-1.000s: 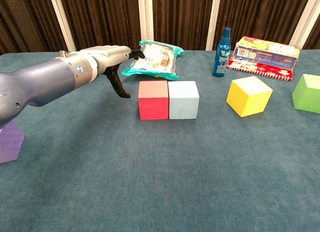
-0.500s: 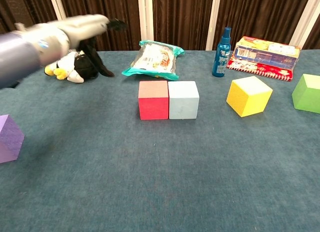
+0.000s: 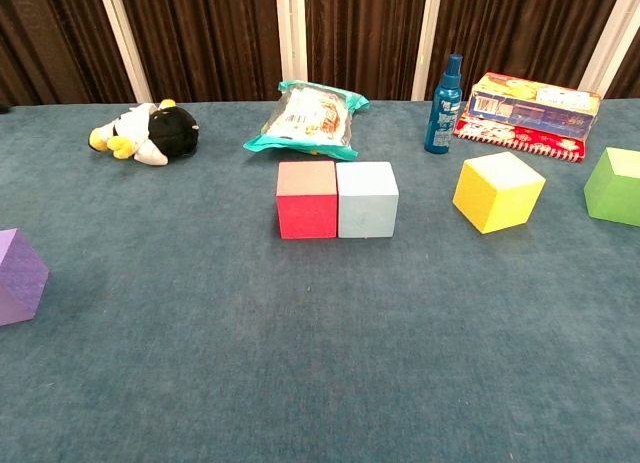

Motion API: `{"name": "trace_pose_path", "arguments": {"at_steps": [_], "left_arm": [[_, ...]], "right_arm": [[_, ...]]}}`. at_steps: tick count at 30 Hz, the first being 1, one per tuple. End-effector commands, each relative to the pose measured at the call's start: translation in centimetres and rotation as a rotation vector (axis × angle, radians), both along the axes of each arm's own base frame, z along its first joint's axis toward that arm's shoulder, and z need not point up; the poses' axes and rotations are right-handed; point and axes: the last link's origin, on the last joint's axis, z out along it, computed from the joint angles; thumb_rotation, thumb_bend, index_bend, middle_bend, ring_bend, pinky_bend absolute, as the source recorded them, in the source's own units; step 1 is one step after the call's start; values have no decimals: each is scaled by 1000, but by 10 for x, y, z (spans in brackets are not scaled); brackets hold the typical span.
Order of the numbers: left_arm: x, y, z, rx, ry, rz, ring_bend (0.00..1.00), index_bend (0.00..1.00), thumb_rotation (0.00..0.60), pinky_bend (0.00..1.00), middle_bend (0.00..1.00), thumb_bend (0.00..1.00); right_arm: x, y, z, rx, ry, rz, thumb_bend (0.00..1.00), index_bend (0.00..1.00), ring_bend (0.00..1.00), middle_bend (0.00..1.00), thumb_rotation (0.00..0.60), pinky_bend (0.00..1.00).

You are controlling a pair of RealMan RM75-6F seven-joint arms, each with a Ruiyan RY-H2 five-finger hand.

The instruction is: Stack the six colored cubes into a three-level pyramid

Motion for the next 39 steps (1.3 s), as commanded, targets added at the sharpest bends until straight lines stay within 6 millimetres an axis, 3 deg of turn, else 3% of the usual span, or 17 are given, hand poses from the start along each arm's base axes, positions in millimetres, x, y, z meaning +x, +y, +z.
{"name": "trace_pose_path", "arguments": {"at_steps": [1,8,14,19,26,39], "left_arm": [[-17,-23,17,24,-26,44,0,0,600,43,27,128],[-26,-40,46,68,-14,69,0,0,600,42,20,123],[-21,-42,56,71,-48,57,0,0,600,42,20,123],[-19,-43,62,77,-67,50,0,0,600,42,20,123],[-18,-44,70,96,-96,41,0,0,600,42,20,123],[-15,-46,73,112,-129,28,0,0,600,42,20,123]], "right_arm": [[14,-4,-4,40,3,37,283,0,0,0,600,0],[61,-32,-17,128,-26,153,284,0,0,0,600,0],[110,-80,-35,286,39,275,284,0,0,0,600,0],[129,-108,-49,357,48,279,284,0,0,0,600,0],[131,-130,-67,394,174,282,284,0,0,0,600,0],[102,-127,-105,407,241,213,284,0,0,0,600,0]]}}
